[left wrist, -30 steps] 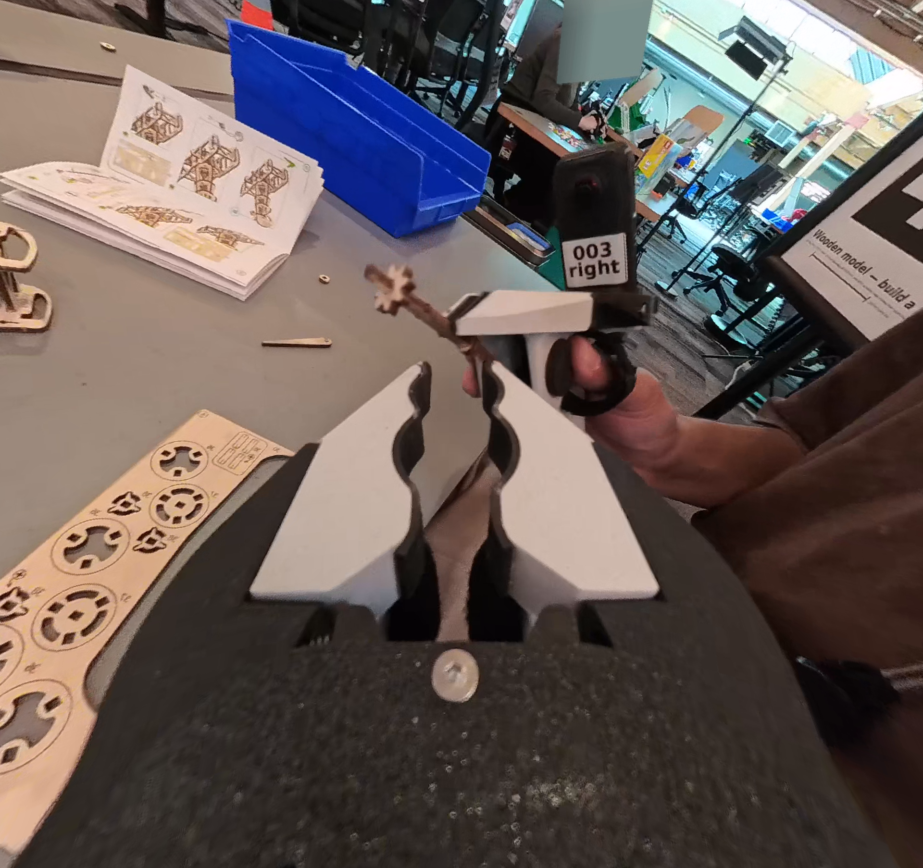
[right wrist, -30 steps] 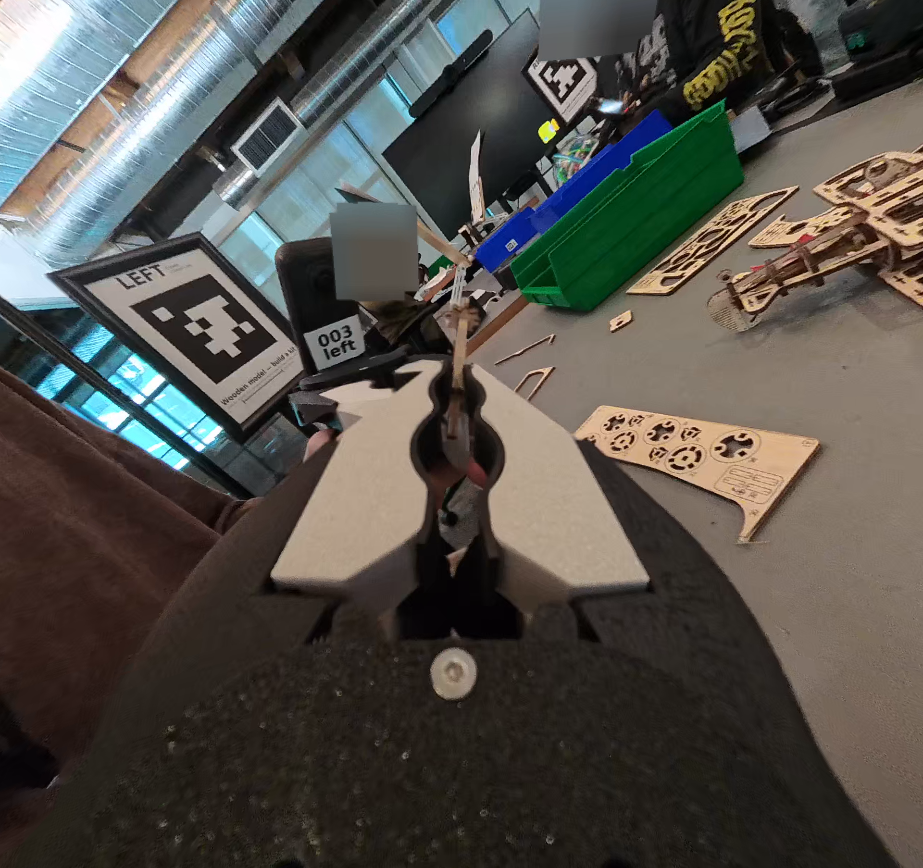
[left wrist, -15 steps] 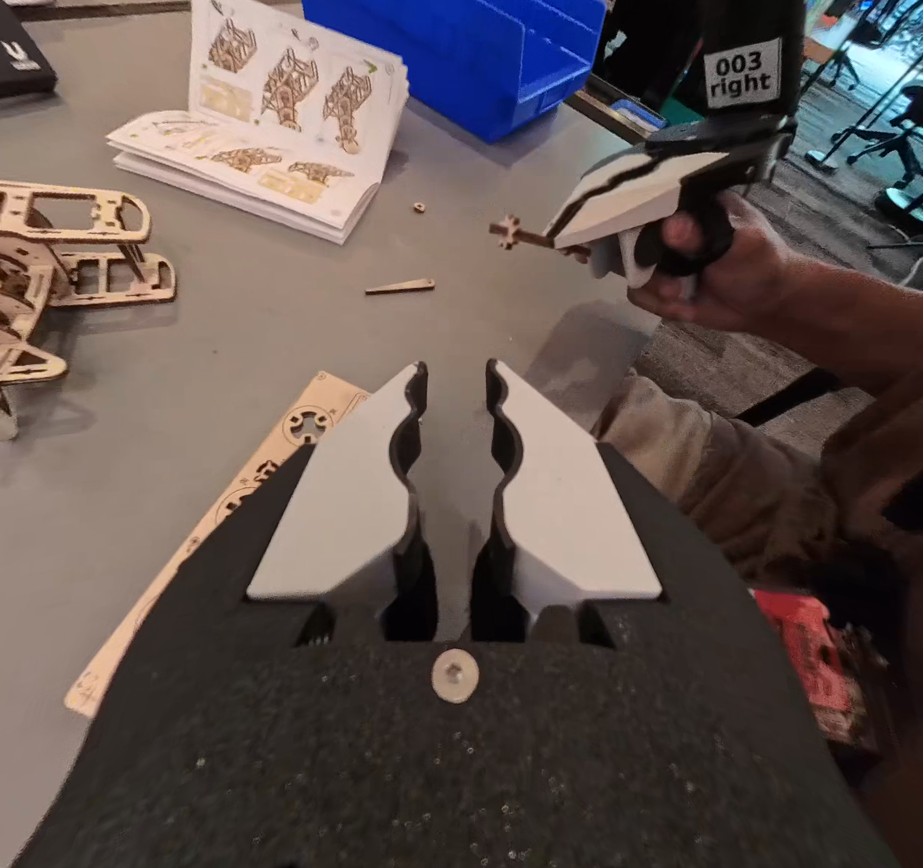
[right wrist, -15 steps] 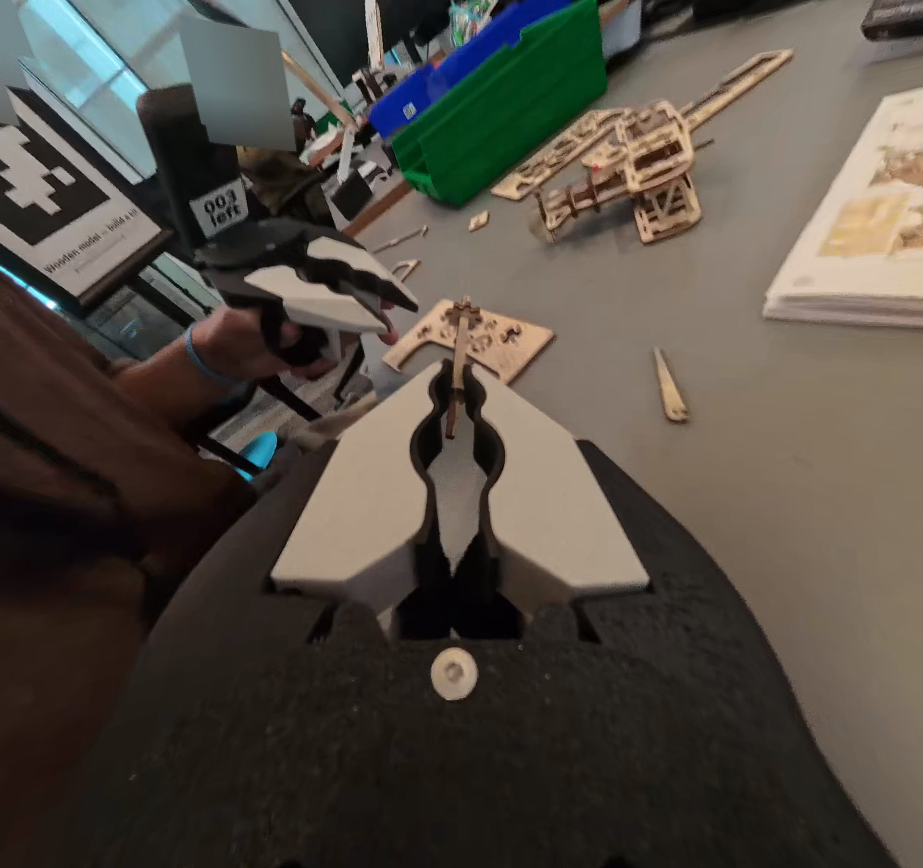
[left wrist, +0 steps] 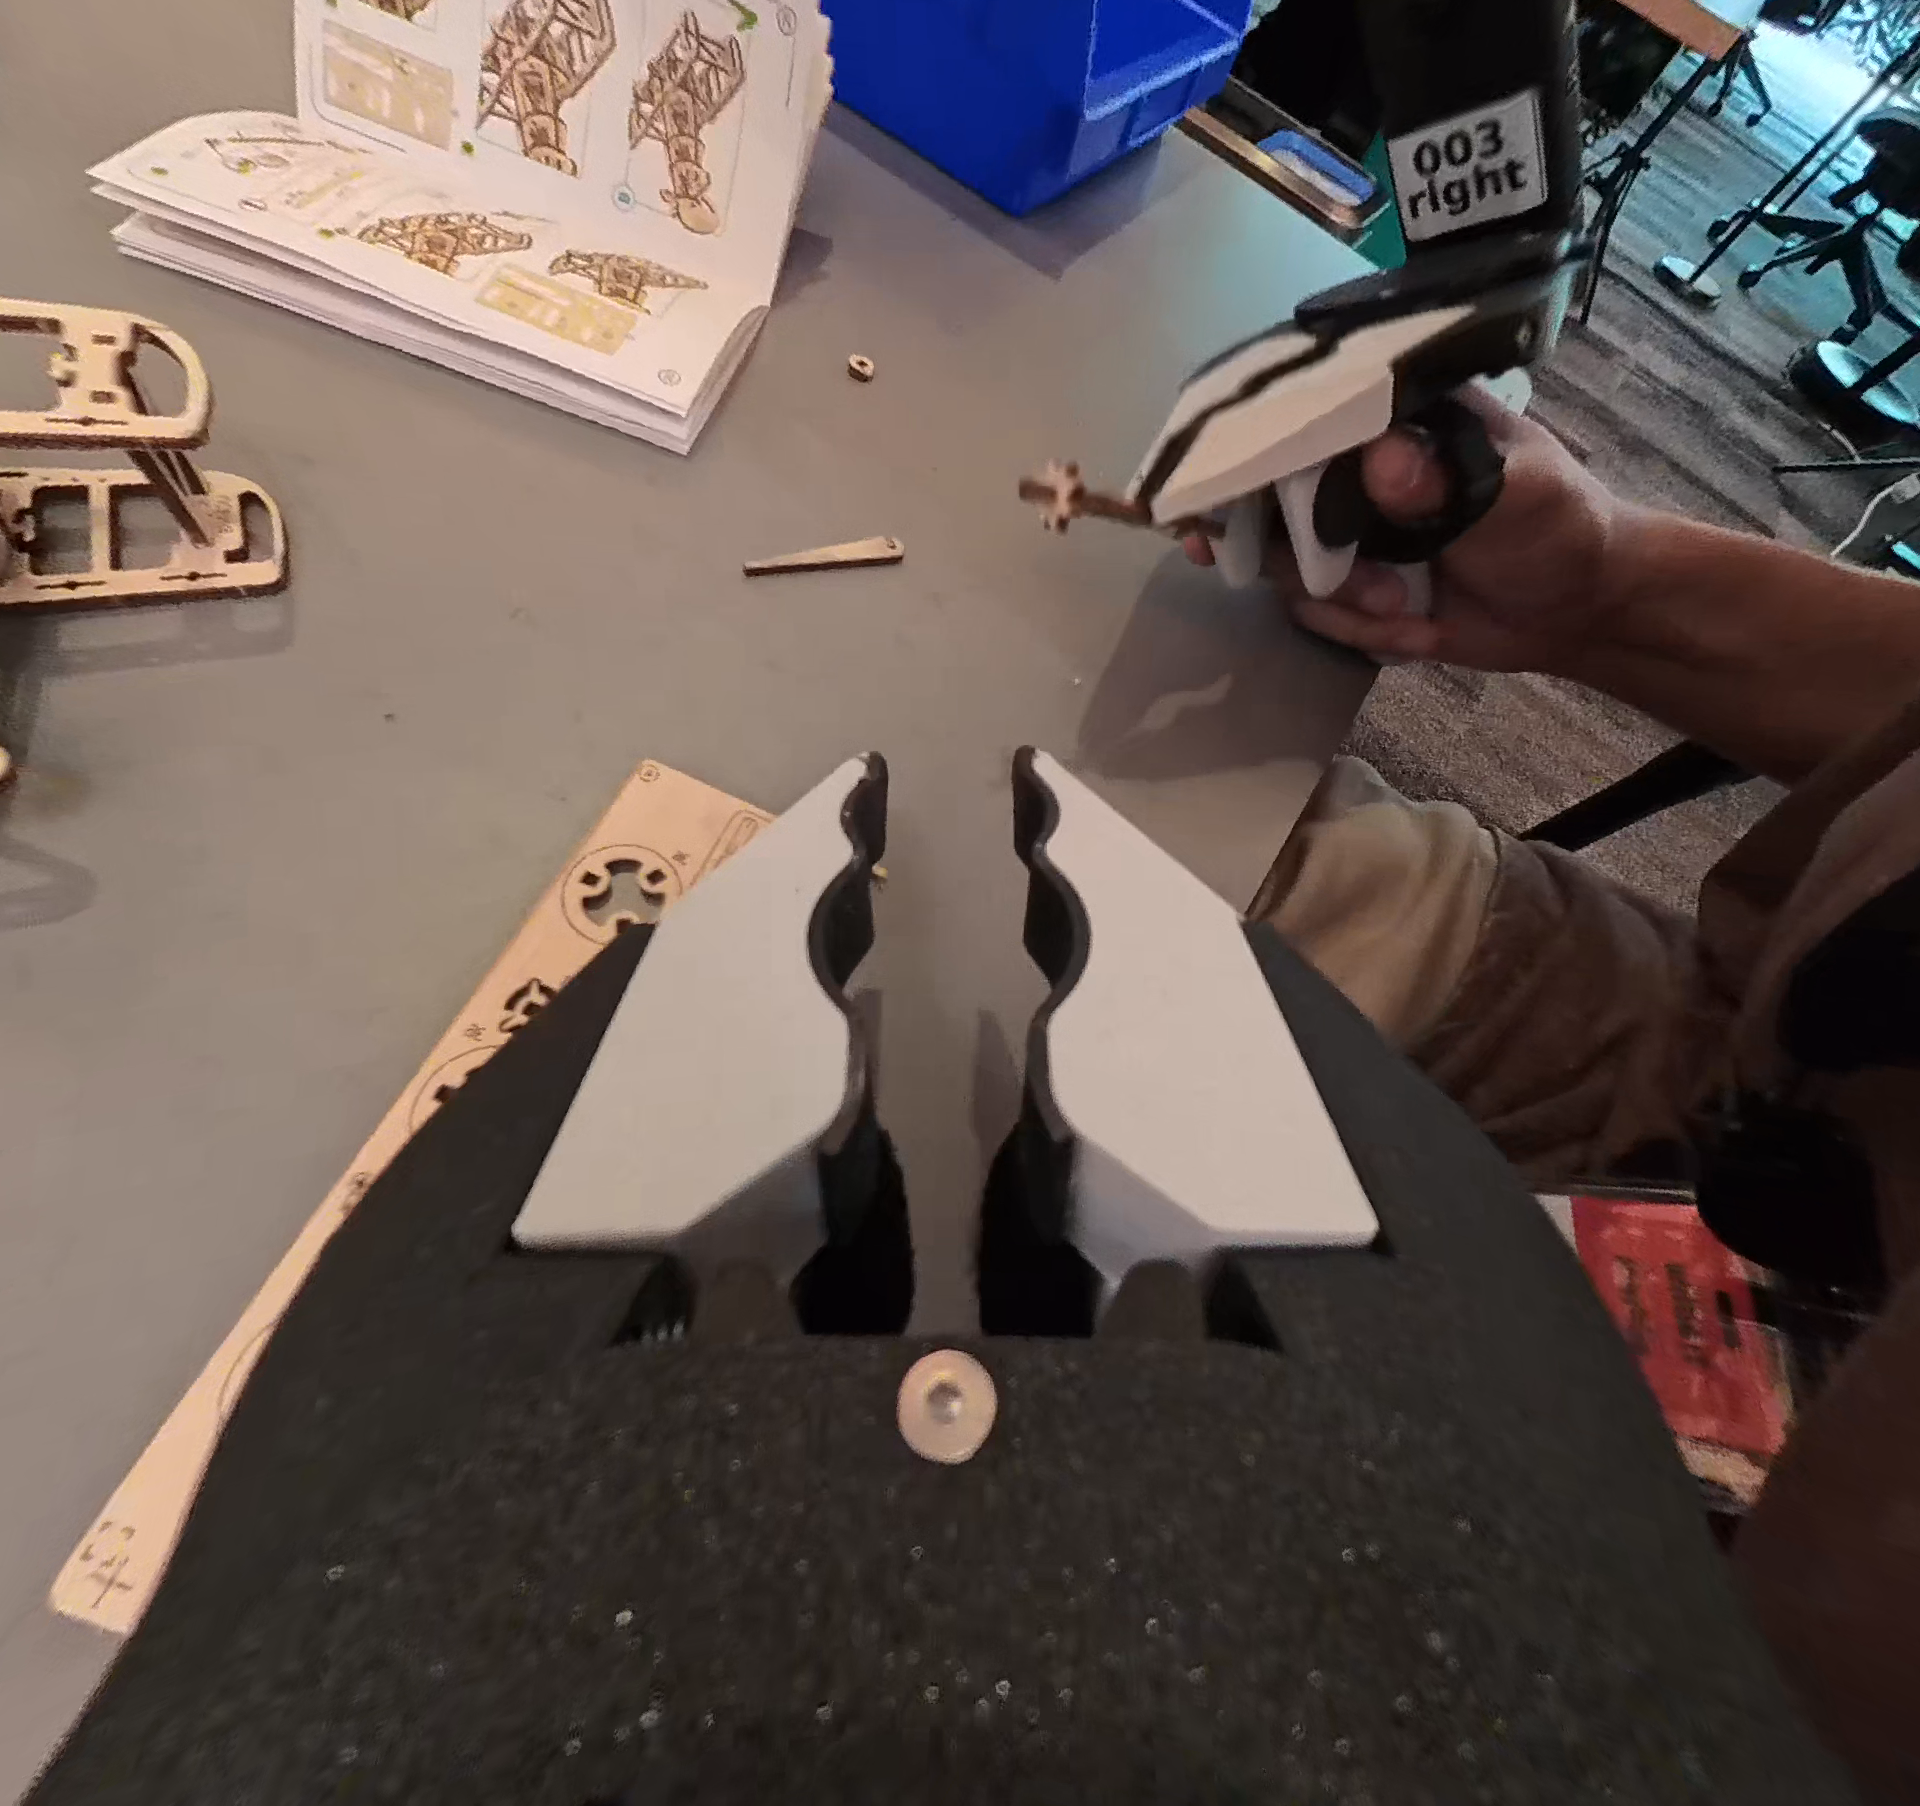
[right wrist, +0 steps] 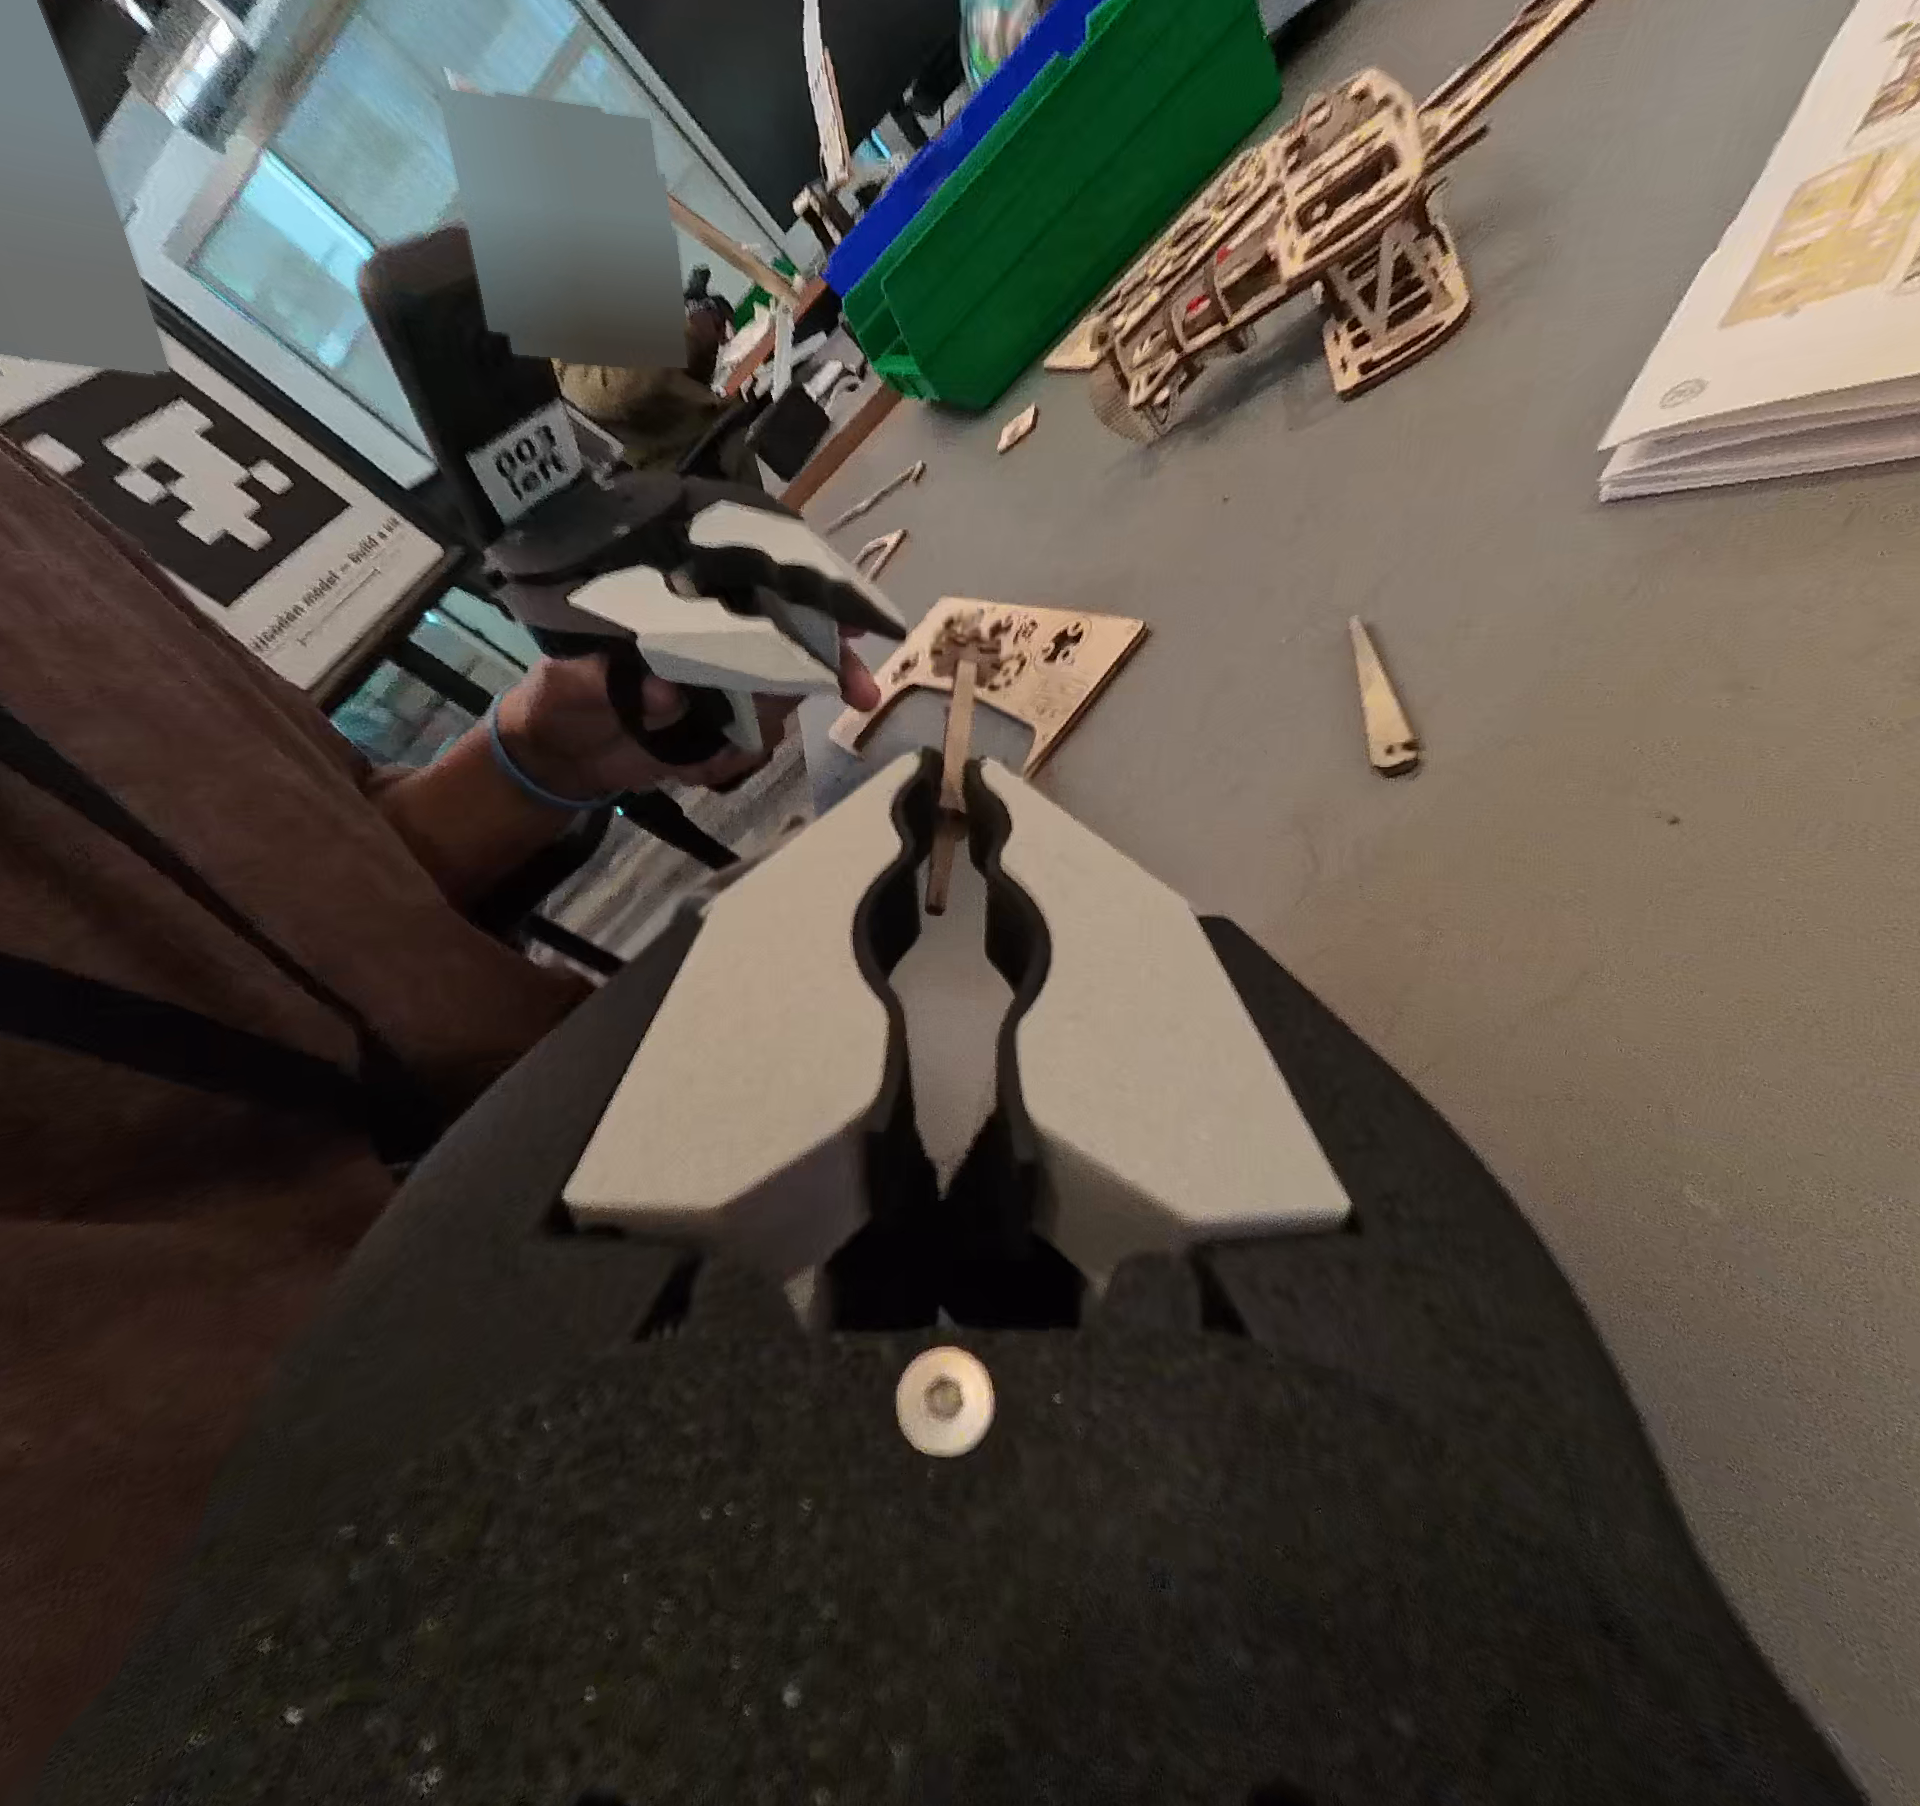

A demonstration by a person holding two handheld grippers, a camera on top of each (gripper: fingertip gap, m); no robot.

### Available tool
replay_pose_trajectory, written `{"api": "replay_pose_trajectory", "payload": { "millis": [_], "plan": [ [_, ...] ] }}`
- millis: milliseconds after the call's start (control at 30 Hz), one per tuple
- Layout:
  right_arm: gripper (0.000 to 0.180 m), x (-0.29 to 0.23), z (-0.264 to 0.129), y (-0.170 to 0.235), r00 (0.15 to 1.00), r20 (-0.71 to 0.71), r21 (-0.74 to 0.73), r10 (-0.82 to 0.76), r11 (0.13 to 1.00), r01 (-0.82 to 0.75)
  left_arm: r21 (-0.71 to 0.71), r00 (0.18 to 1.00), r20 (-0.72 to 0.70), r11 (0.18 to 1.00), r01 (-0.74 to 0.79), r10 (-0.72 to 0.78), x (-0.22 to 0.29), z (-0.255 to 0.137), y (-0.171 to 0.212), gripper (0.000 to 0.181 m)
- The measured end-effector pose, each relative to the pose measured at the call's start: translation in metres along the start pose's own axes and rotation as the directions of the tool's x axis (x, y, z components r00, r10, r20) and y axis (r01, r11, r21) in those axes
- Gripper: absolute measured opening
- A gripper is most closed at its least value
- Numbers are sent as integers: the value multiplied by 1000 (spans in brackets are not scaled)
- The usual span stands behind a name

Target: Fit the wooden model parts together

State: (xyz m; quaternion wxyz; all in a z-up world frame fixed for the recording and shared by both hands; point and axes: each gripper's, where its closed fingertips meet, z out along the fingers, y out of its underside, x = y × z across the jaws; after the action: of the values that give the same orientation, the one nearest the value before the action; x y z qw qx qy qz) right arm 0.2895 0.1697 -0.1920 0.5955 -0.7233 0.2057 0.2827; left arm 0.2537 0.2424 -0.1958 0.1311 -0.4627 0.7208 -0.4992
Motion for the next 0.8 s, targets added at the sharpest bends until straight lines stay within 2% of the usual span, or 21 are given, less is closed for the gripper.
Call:
{"api": "replay_pose_trajectory", "payload": {
  "millis": [233, 533, 600, 733, 800],
  "plan": [
    [3, -5, 17, 21, 999, -3, -134, -34, 990, 33, 2, 994, 78, 997, -77, 77, -8, -4, -2, 22],
    [3, -40, 18, 24, 981, 188, -128, -37, 990, 61, 71, 986, 26, 984, -165, 163, 21, -6, -18, 19],
    [3, -46, 19, 29, 975, 218, -151, -45, 985, 80, 84, 990, -41, 988, -132, 136, 30, -6, -18, 18],
    [3, -59, 18, 27, 955, 296, -130, -35, 989, 76, 97, 966, -254, 993, 65, -38, 50, -9, -24, 17],
    [3, -61, 17, 25, 949, 313, -117, -30, 991, 70, 97, 954, -288, 989, 113, -81, 50, -11, -27, 17]
  ]
}}
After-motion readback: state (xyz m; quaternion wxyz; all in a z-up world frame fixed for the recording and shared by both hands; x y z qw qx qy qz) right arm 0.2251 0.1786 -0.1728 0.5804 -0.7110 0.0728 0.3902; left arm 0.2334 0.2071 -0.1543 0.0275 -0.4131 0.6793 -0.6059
